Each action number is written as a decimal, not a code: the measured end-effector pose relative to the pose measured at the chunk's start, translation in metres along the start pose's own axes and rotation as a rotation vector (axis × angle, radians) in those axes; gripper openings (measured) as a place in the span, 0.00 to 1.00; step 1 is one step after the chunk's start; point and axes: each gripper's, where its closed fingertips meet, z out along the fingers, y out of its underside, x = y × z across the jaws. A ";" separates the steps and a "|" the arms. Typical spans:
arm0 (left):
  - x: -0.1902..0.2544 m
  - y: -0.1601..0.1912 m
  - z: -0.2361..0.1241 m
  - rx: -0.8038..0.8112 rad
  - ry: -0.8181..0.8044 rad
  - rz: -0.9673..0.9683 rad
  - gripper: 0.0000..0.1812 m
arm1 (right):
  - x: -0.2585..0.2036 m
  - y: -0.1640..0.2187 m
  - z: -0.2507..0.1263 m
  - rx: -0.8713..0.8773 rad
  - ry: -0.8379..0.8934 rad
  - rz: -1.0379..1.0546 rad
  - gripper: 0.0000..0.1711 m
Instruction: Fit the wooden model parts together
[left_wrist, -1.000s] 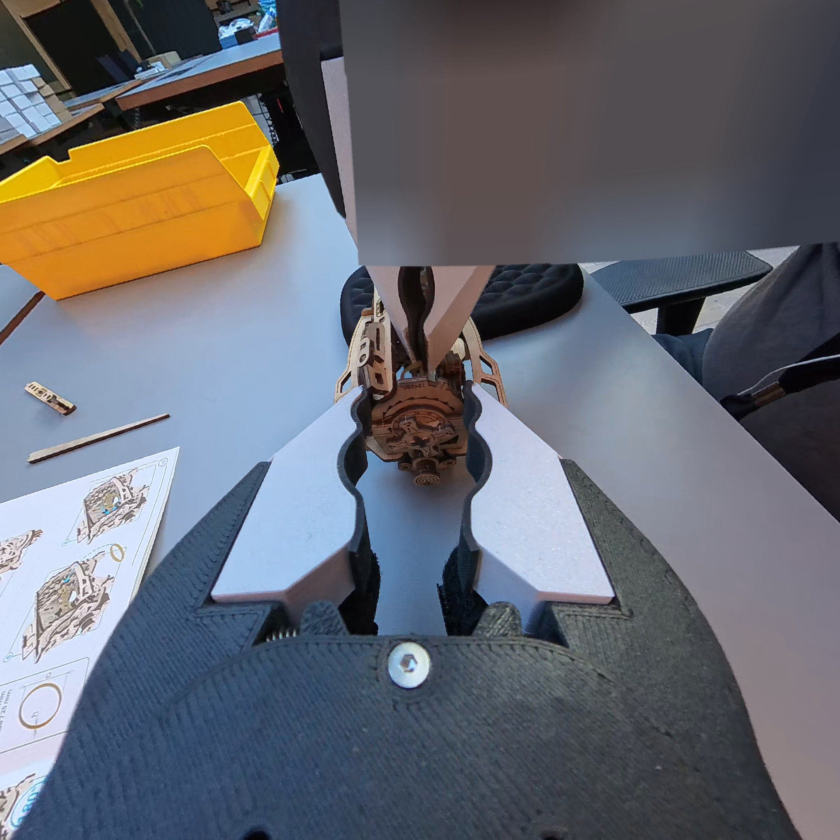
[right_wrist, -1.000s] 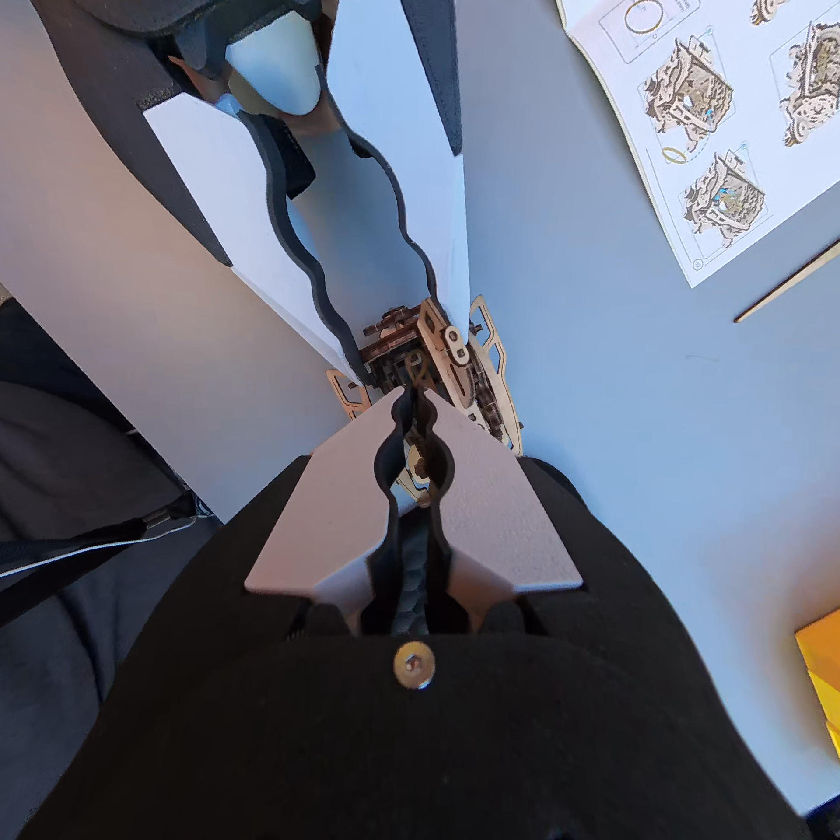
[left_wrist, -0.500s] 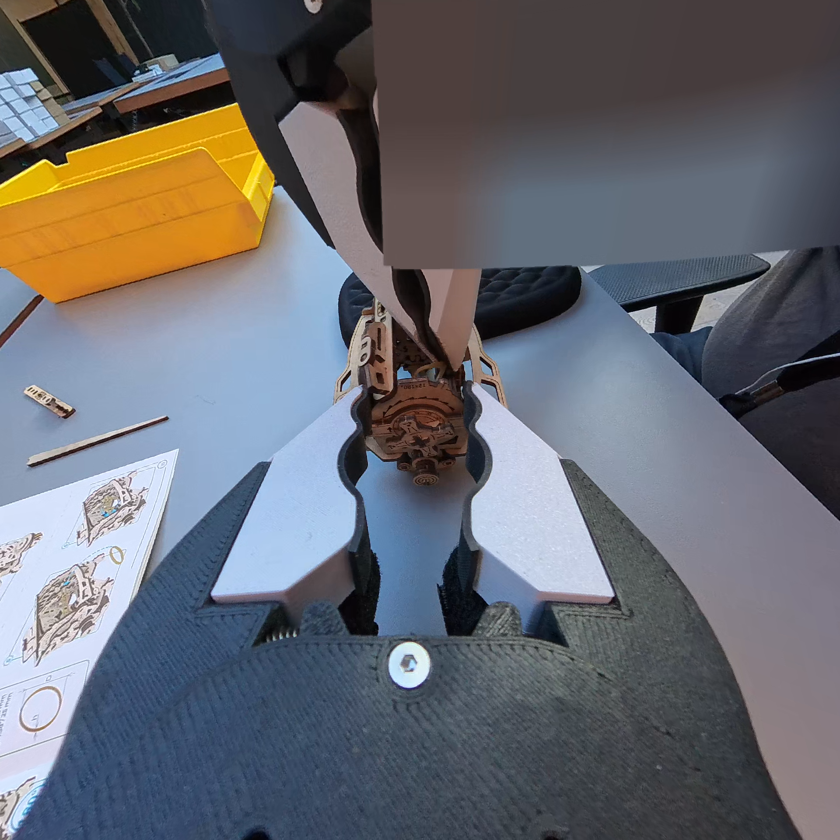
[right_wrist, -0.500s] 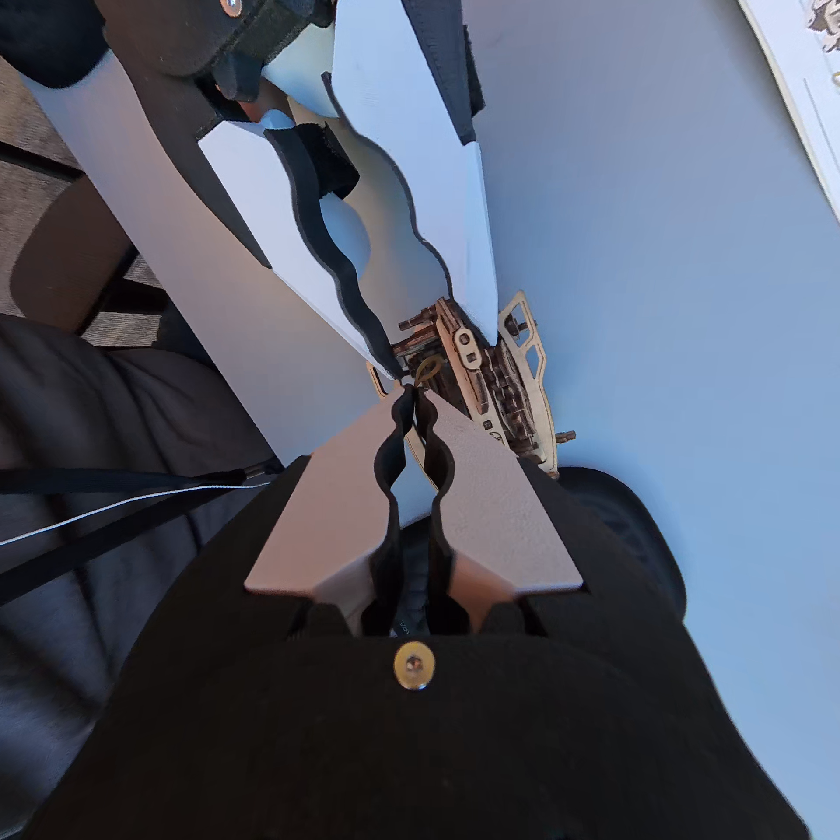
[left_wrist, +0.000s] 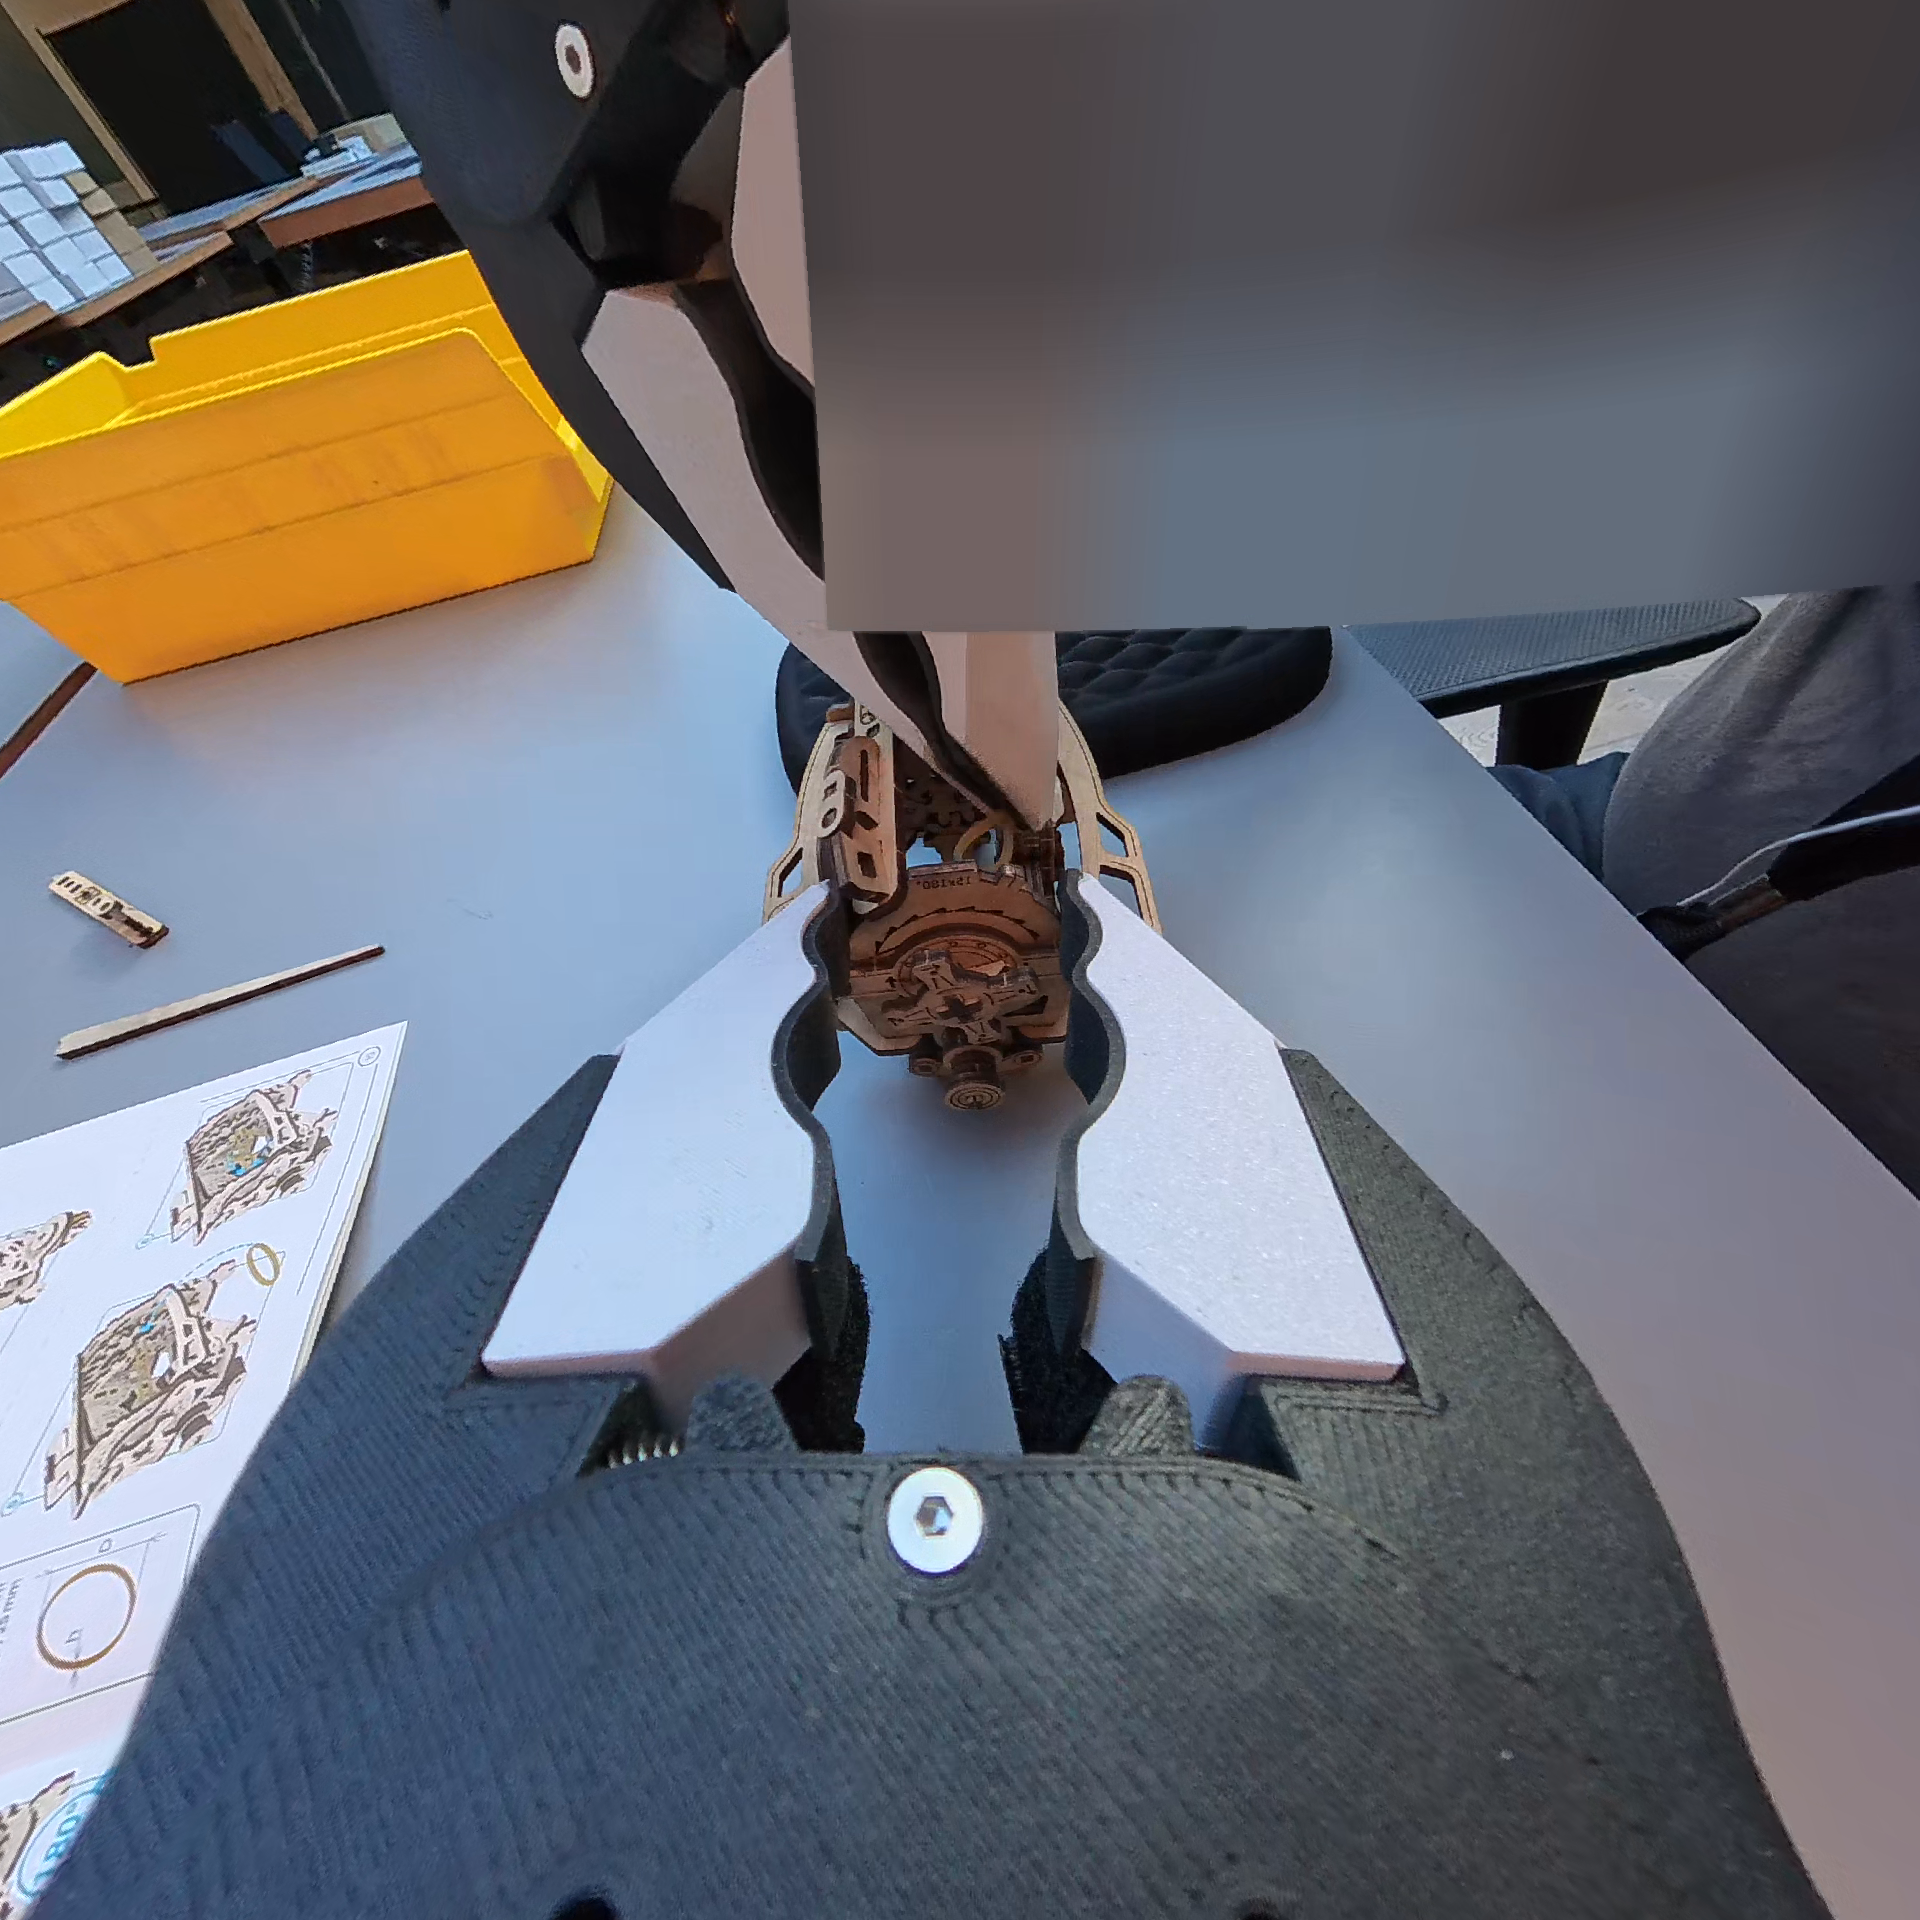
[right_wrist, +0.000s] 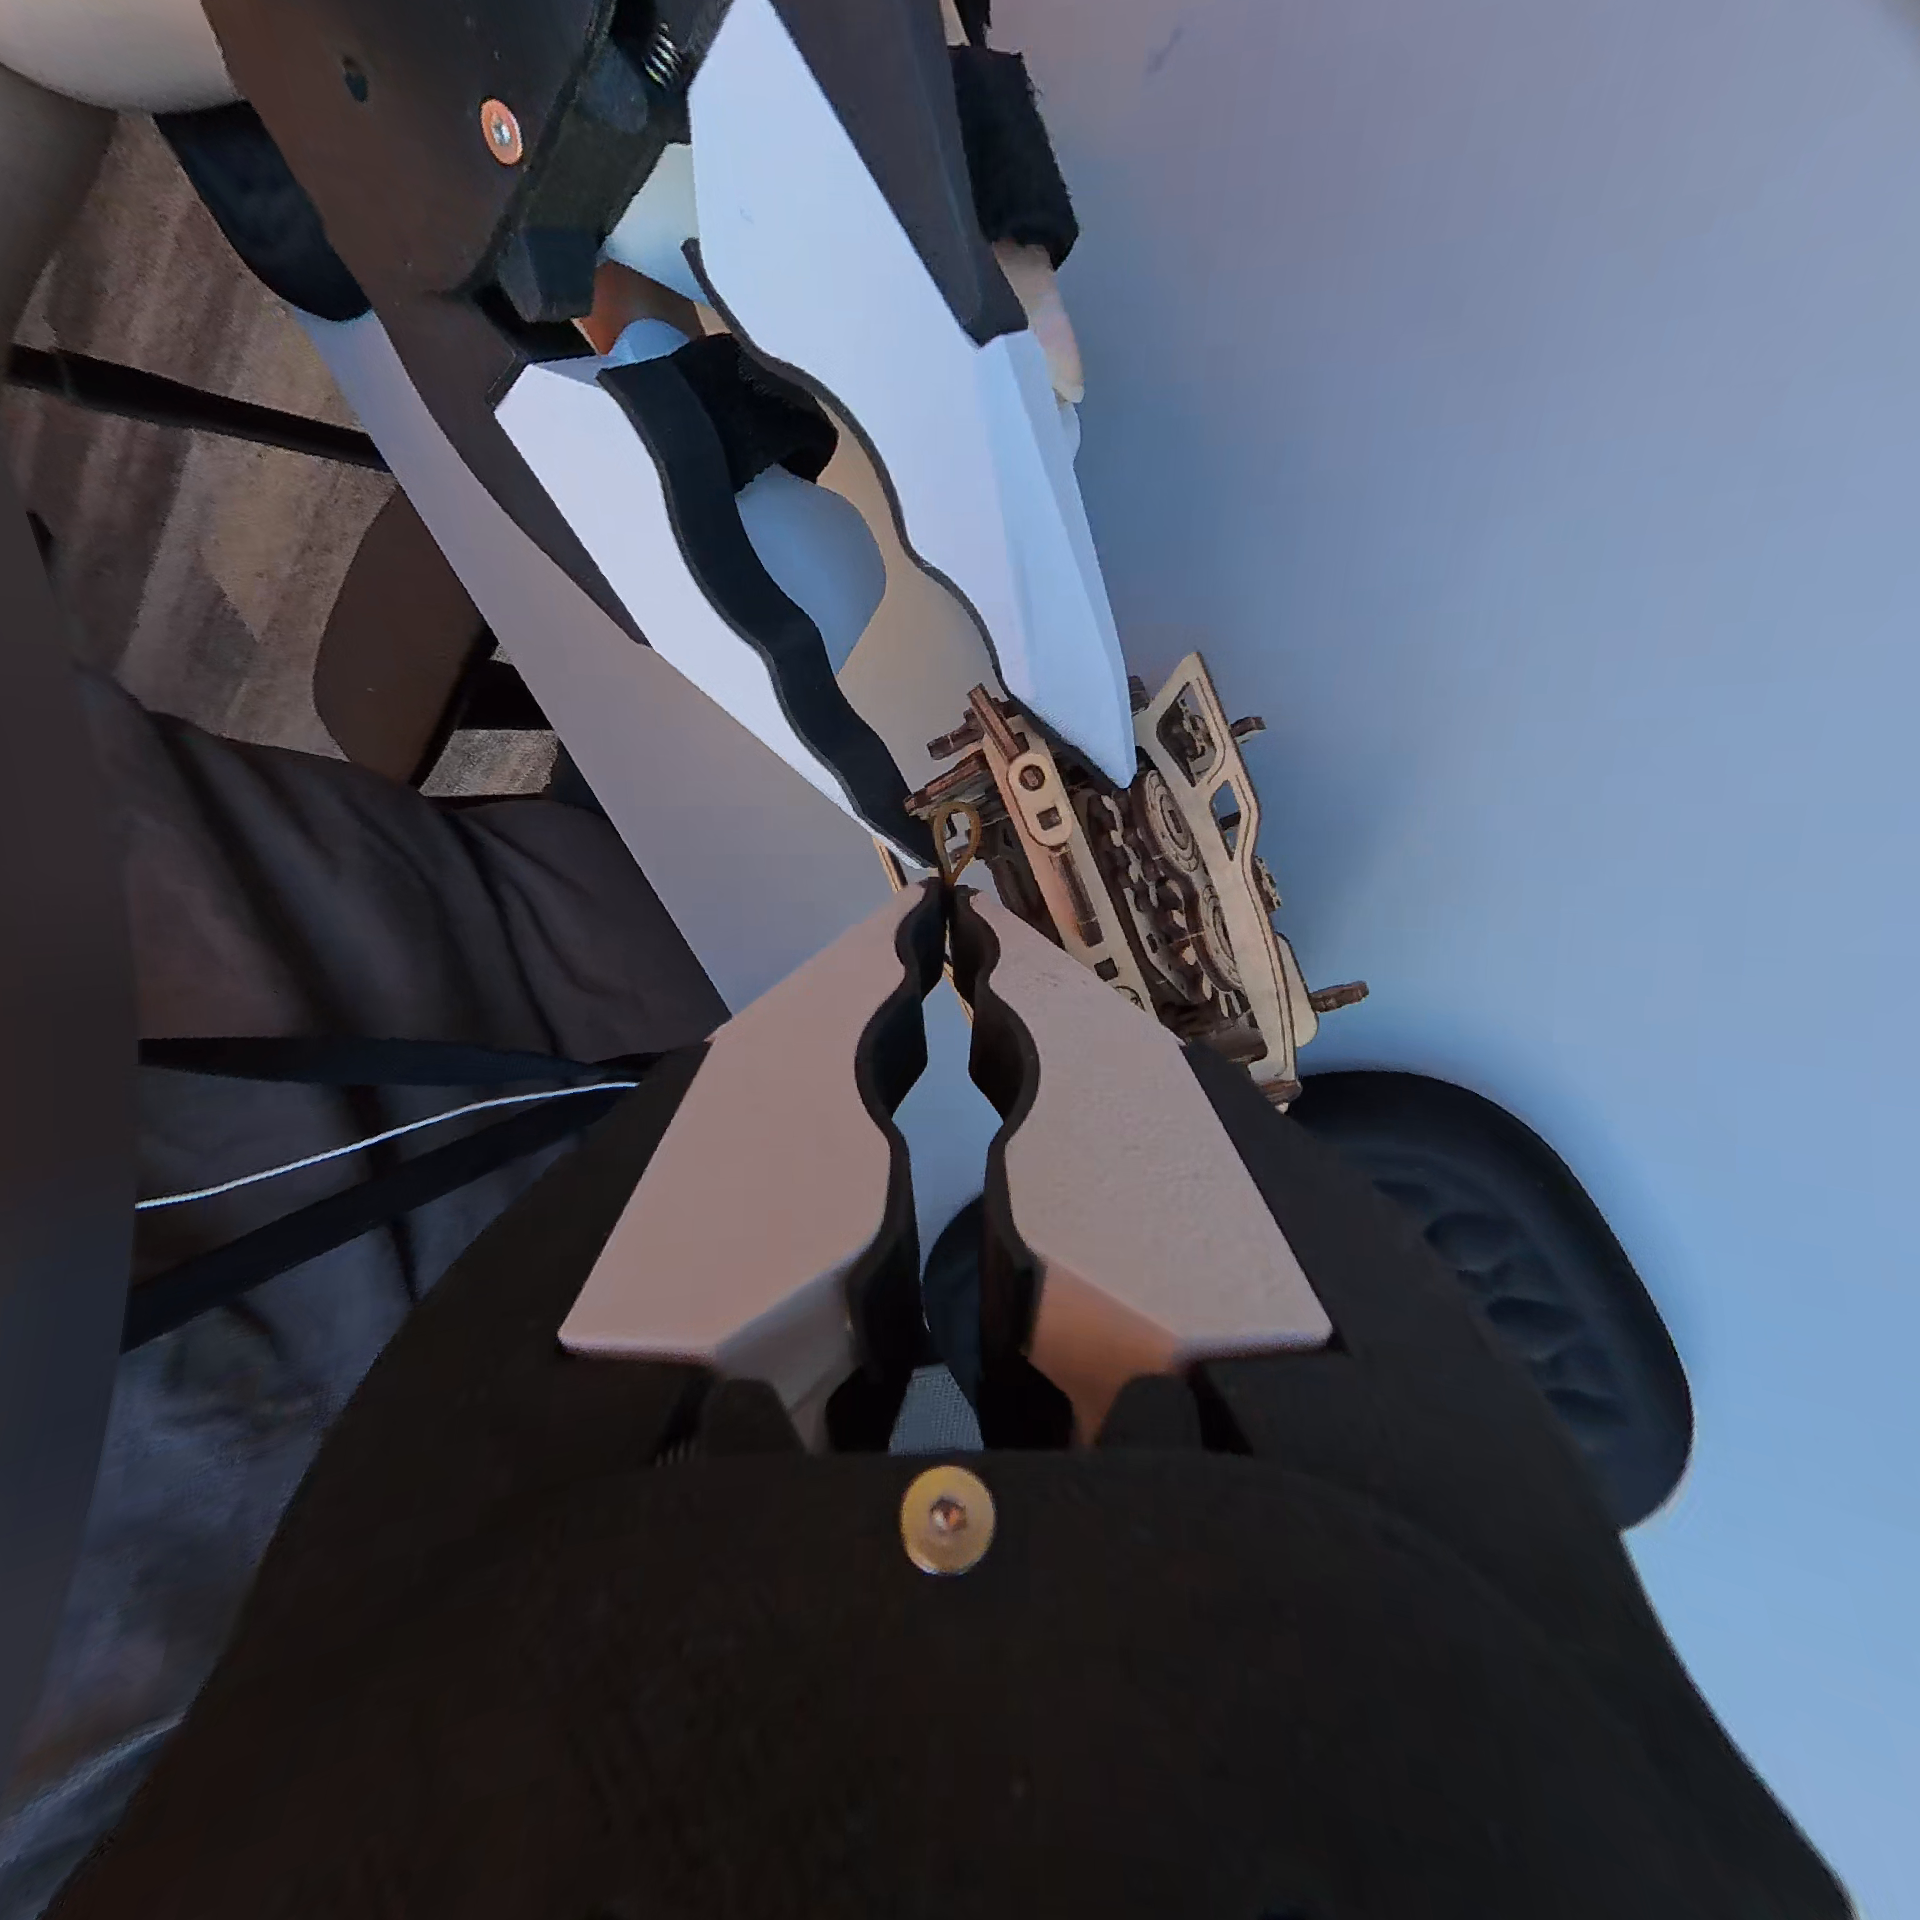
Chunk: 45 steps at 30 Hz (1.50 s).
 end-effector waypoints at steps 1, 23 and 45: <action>0.000 0.000 0.000 0.000 0.000 0.000 0.21 | 0.001 0.000 0.001 -0.015 0.029 -0.006 0.00; -0.002 0.000 0.000 -0.002 0.000 -0.017 0.21 | 0.009 -0.003 0.006 -0.185 0.271 -0.098 0.00; -0.003 0.001 0.000 -0.006 -0.018 -0.019 0.21 | 0.021 -0.006 0.010 -0.122 0.592 -0.163 0.00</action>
